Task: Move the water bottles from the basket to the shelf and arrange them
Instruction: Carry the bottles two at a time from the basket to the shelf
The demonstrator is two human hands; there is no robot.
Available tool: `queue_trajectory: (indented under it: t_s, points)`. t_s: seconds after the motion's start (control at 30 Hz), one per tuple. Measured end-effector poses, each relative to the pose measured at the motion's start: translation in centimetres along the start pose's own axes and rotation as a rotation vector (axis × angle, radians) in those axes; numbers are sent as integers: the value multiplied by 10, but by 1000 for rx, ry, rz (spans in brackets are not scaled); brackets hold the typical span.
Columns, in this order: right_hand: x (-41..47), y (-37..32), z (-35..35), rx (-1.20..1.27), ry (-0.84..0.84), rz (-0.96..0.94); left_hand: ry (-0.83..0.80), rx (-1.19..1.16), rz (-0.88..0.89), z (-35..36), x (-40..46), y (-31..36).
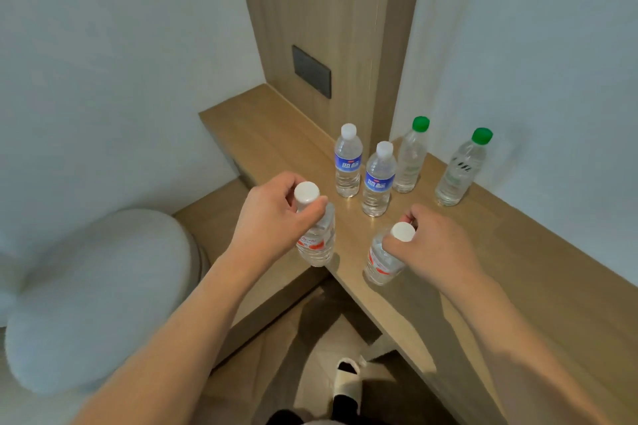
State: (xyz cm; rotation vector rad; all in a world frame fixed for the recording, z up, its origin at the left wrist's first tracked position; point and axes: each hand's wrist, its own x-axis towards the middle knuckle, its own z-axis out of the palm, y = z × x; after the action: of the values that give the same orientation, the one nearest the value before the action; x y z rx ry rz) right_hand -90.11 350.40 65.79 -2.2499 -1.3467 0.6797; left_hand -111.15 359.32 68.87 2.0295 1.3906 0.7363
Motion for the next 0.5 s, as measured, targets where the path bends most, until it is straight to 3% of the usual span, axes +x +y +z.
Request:
queue_trajectory:
  t_s: [0.2,0.5]
  points:
    - [54,-14,12,-14,57,34,-65,16,-15,16,70,-25]
    - [98,-25,40,-28,9,196,-214,-8,11,53,142,-59]
